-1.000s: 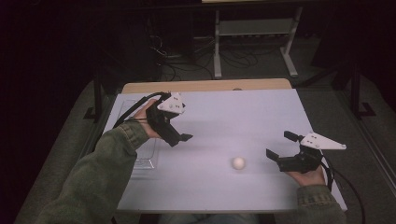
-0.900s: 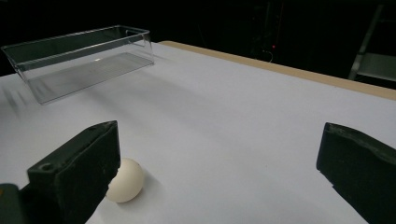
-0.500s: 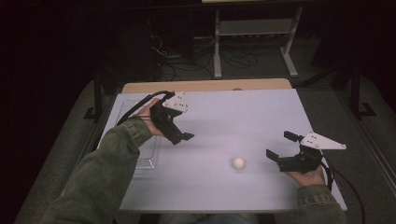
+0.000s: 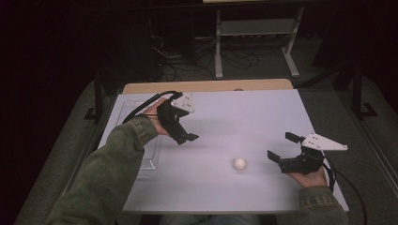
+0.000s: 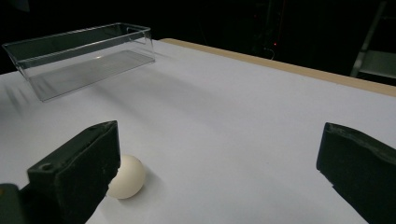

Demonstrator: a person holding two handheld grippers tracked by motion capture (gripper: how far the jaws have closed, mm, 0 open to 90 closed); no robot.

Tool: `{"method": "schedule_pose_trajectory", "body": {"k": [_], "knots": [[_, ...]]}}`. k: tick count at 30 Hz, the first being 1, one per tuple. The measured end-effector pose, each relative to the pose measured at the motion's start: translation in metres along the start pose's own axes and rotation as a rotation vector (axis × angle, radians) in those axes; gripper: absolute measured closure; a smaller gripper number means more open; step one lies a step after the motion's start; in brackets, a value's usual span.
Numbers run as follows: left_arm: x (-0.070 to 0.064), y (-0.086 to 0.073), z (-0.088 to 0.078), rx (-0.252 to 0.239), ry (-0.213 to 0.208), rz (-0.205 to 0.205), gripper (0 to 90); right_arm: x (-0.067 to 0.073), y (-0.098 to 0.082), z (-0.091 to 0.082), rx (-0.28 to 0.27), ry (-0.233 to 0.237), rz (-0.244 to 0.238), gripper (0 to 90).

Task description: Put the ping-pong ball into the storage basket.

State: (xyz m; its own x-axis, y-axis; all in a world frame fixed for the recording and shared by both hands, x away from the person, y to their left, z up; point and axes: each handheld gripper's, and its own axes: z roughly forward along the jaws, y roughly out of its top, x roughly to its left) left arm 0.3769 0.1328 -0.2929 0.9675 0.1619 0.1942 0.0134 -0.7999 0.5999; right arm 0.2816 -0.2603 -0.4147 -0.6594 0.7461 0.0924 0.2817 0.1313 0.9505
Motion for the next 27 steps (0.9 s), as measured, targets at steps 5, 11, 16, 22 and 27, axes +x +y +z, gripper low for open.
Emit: {"method": "schedule_pose_trajectory", "body": {"k": [5, 11, 16, 22, 27], "knots": [[0.0, 0.001, 0.006, 0.013, -0.019, 0.008, 0.0, 0.0, 0.0, -0.001, 0.0, -0.001, 0.001, 0.0], [0.0, 0.006, 0.013, 0.021, -0.039, 0.019, 0.0, 0.001, -0.001, 0.0, 0.011, 0.005, 0.001, 0.0], [-0.002, 0.012, 0.018, 0.035, -0.055, 0.035, 0.0, 0.001, -0.001, 0.0, 0.01, 0.0, 0.002, 0.0], [-0.005, 0.019, 0.023, 0.052, -0.073, 0.059, 0.0, 0.0, -0.001, -0.001, 0.003, -0.007, 0.002, 0.0], [-0.006, 0.022, 0.027, 0.054, -0.086, 0.067, 0.0, 0.0, -0.001, -0.001, 0.001, -0.009, 0.0, 0.0]]}}
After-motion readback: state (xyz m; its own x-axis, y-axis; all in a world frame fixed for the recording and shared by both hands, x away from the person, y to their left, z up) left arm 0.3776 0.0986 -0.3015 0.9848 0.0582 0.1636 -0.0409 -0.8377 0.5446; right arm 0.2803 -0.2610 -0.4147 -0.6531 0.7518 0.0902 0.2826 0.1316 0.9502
